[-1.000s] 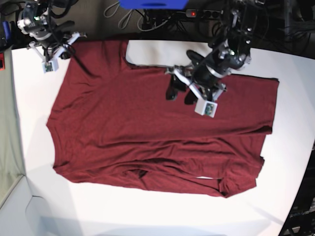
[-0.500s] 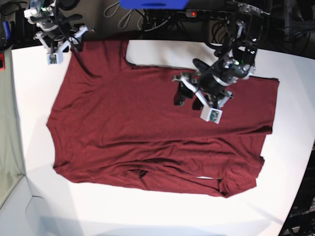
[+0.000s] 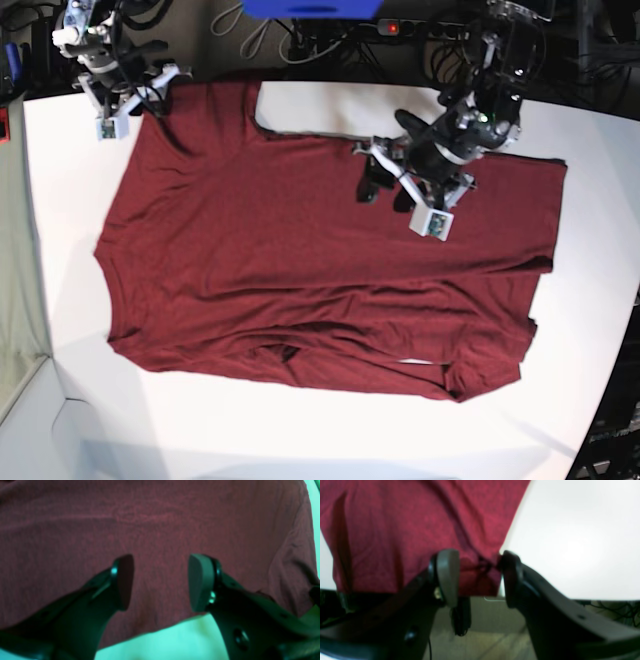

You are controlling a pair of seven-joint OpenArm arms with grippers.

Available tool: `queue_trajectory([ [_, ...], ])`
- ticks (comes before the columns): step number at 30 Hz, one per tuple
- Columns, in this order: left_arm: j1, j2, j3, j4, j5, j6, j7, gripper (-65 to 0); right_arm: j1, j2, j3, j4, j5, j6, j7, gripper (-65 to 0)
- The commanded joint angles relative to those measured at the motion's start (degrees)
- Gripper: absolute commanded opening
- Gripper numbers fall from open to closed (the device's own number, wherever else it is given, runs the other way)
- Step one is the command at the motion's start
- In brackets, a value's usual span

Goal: Layout the t-shirt on the table in an organized manner, then fold the t-shirt properly
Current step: 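Grasp the shirt side with the right gripper and lift it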

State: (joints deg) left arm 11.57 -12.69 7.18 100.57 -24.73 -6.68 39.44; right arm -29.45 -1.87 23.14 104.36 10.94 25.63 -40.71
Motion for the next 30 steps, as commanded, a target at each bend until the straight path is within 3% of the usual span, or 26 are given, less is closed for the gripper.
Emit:
queue_trajectory([
  [1, -0.63, -0.19, -0.19, 1.01, -0.46, -0.22, -1.24, -31.3, -0.22, 0.24, 0.12, 0.04, 0.01, 0.26, -1.09, -44.5],
  [4, -0.63, -0.19, -0.28, 1.01, -0.46, -0.22, -1.24, -31.3, 1.36, 0.24, 0.12, -0.84, 0.01, 0.26, -1.09, -62.0],
  [5, -0.63, -0.19, -0.28, 1.01, -0.46, -0.22, -1.24, -31.3, 1.89, 0.24, 0.12, -1.19, 0.01, 0.26, -1.09, -65.0],
  [17, -0.63, -0.02, -5.99, 1.10, -0.54, -0.22, -1.24, -31.3, 11.03, 1.39, 0.03, 1.18, 0.18, 0.26, -1.18, -65.0],
  [30, 0.16, 0.25, -12.15, 5.49, -0.54, -0.22, -0.80, -31.3, 33.80, 5.52, -8.23, 0.39, 0.01, 0.35, -5.14, -65.0],
])
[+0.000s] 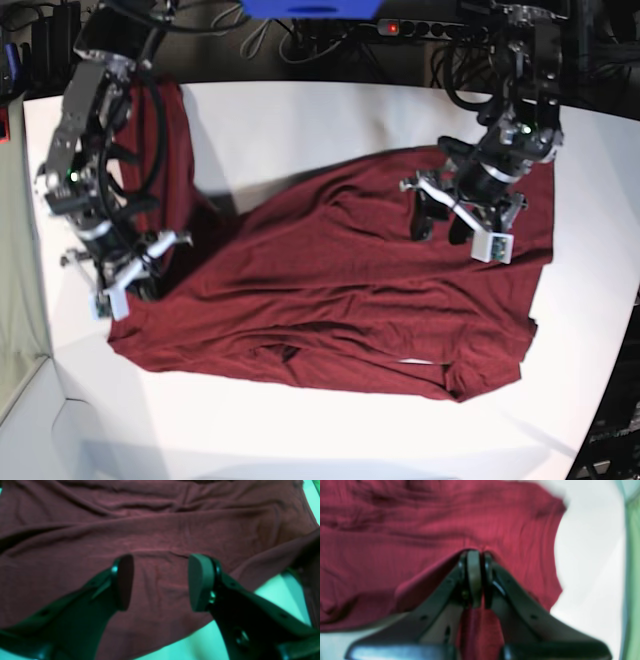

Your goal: Layout the t-shirt on the table in an organized manner, then fold the t-shirt properly

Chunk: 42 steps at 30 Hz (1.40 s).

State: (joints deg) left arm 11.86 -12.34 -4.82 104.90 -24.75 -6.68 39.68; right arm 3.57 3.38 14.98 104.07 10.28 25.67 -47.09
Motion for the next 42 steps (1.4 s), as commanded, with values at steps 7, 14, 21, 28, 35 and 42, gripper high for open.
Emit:
queue_trajectory([
  [7, 1.11, -0.01, -0.85, 0.99, -0.61, -0.22, -1.48, -31.3, 11.94, 0.27, -3.51, -10.58, 0.75, 0.31, 1.68, -65.0],
  [14, 2.43, -0.54, -1.11, 0.72, -0.17, -0.22, -1.48, -31.3, 22.84, 0.36, -8.70, -21.65, 0.75, 0.31, 2.12, -65.0],
  [21, 3.66, -0.10, -4.89, 1.08, -0.52, -0.22, -1.48, -31.3, 29.17, 2.03, -16.26, -32.73, 0.93, 0.31, 7.57, -65.0],
  [28, 4.71, -0.19, -5.60, 1.08, -0.52, -0.22, -1.57, -31.3, 30.23, 5.19, -18.28, -35.72, 0.84, 0.31, 7.57, -47.3],
  [35, 4.63, 2.36, -1.38, 2.92, -0.61, -0.22, -1.04, -31.3, 19.15, 10.47, -15.11, -20.42, 1.01, 0.22, 7.84, -37.3],
  [42, 0.93, 2.18, 15.59, 2.48, -0.17, -0.22, -0.96, -31.3, 12.56, 10.82, -6.06, -14.36, 1.01, 0.22, 4.85, -36.3],
])
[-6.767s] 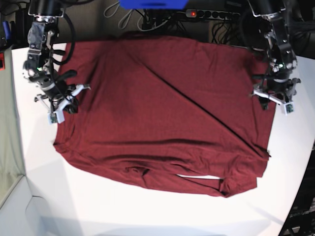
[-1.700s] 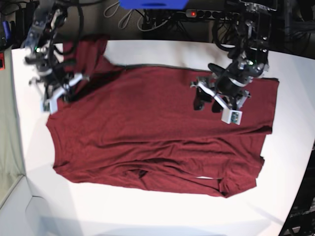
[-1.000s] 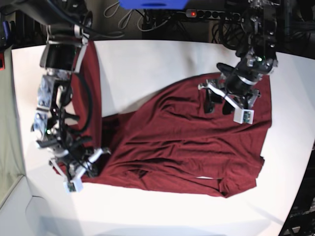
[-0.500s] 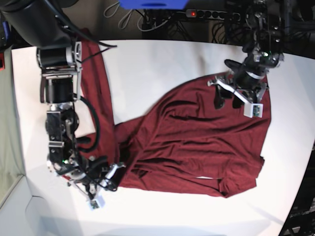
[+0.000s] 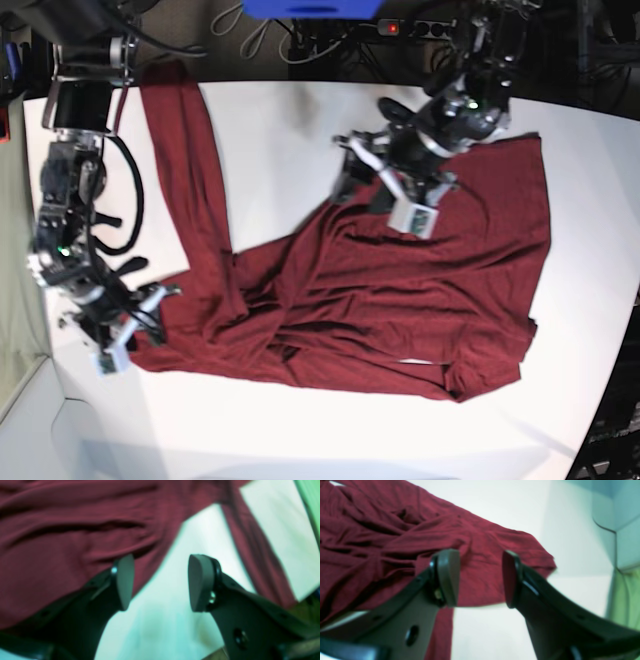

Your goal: Layout the t-shirt on the table in an organized manner, then fold the t-shirt properly

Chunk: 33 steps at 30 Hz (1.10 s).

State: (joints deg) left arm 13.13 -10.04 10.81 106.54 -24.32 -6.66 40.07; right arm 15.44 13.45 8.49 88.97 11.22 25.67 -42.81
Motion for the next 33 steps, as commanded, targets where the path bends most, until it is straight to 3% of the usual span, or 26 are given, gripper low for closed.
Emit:
queue_trajectory([
  [1, -0.77, -0.11, 2.33, 0.76, -0.52, -0.25, -1.35, -31.3, -0.28, 0.74, 2.10, 1.19, 0.16, 0.22, 0.48, -36.3],
  [5, -3.59, 0.42, 11.65, -3.11, -0.43, 0.37, -1.35, -31.2, -3.62, 0.74, 6.94, 2.50, 0.16, 0.66, 0.92, -36.3],
  [8, -5.96, 1.38, 17.19, -8.21, -0.52, 0.37, -1.53, -30.9, -4.06, 0.74, 9.57, 2.50, -0.10, 5.49, 0.48, -36.3],
  [11, -8.25, 3.14, 21.32, -12.52, -0.26, 0.46, -1.35, -23.8, -4.41, 0.57, 13.09, 2.50, -0.19, 8.83, 0.39, -36.3],
  [15, -11.32, 4.90, 25.72, -15.24, 1.59, 0.46, -1.35, -9.8, -4.94, 0.74, 13.88, 2.50, -0.28, 8.92, 0.39, -36.4],
  [18, -14.14, 6.57, 29.32, -17.71, 1.68, 0.46, -1.35, -3.0, -6.08, 0.74, 13.88, 2.77, -0.01, 8.92, 0.39, -36.4],
  [25, -20.29, 11.76, 36.62, -28.26, 1.68, 0.46, -1.79, -2.9, -7.49, 0.66, 13.88, 3.65, 0.07, 9.01, 0.39, -36.5],
  [29, -22.58, 12.02, 39.35, -31.07, 1.68, 0.46, -1.79, -3.0, -7.57, 0.74, 13.88, 3.65, 0.07, 9.01, 0.39, -36.5],
  [31, -23.28, 12.11, 40.40, -32.39, 1.68, 0.46, -1.35, -6.6, -7.57, 0.83, 13.97, 3.65, -0.10, 9.01, 0.39, -36.5],
  [33, -23.98, 11.76, 41.63, -32.92, 1.68, 0.46, -1.35, -16.0, -7.66, 1.36, 13.97, 3.65, 0.16, 9.01, 0.39, -36.5],
])
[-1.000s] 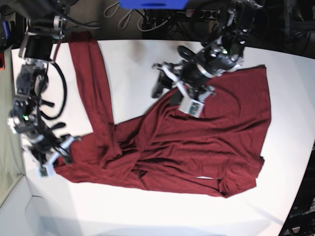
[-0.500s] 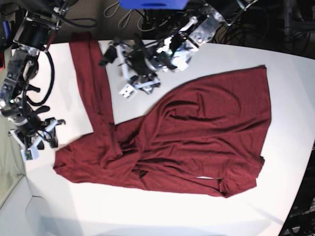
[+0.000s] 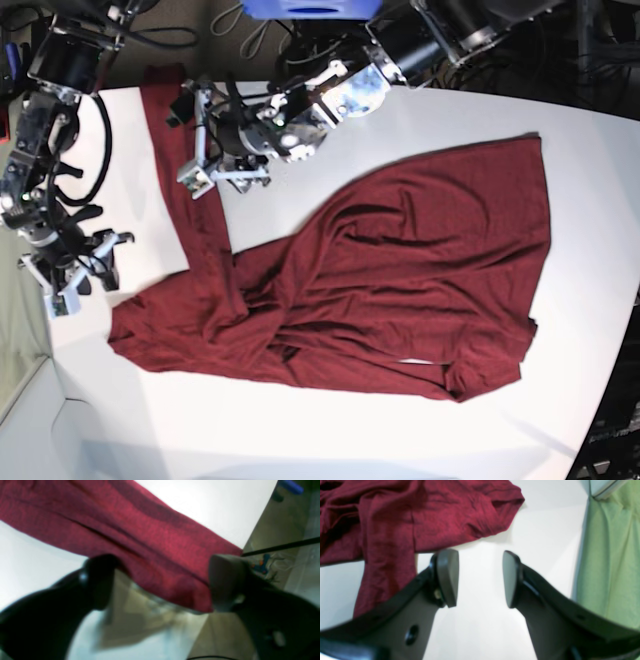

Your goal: Layout the t-shirt on the table in an organized manner, then fold the t-shirt properly

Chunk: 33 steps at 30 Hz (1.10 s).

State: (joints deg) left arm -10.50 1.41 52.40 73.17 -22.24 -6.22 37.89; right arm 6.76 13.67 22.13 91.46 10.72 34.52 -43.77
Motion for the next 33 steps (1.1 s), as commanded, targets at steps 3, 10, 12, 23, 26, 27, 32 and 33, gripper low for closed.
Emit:
queue_trajectory([
  [3, -0.27, -1.54, -0.05, 0.46, -0.40, 0.02, 0.92, -37.5, 1.02, 1.32, 0.33, 1.16, 0.40, 0.16, 1.35, -36.5],
  [10, 0.44, -8.75, -8.31, 3.54, -0.93, 1.78, 0.92, -63.5, 1.02, 1.32, 0.33, 1.16, 0.31, 0.16, 1.35, -36.5],
  [12, 1.93, -11.39, -12.62, 7.49, -1.10, 1.95, 0.92, -65.0, 1.02, 1.32, 0.33, 1.16, 0.31, 0.16, 1.35, -36.5],
  [23, 7.29, -22.99, -30.38, 28.06, -10.16, 1.87, 1.98, -64.6, 1.28, 0.88, 0.07, 1.16, 0.58, 0.16, 1.44, -36.5],
  [26, 9.49, -26.77, -35.57, 31.49, -15.17, 1.87, 5.14, -64.6, 1.28, 0.79, 0.07, 1.16, 0.66, 0.16, 1.44, -36.5],
  [27, 10.81, -27.83, -37.85, 32.81, -16.57, 1.87, 5.94, -64.6, 1.28, 0.79, 0.07, 1.16, 0.66, 0.16, 1.44, -36.5],
  [32, 18.99, -32.57, -49.90, 38.35, -21.85, 1.78, 9.01, -64.6, 1.63, -1.23, -0.02, 1.07, 0.66, 0.16, 1.70, -36.5],
  [33, 20.66, -33.28, -52.45, 39.14, -22.82, 1.78, 9.45, -64.6, 1.81, -1.67, -0.11, 1.07, 0.66, 0.16, 1.79, -36.5],
])
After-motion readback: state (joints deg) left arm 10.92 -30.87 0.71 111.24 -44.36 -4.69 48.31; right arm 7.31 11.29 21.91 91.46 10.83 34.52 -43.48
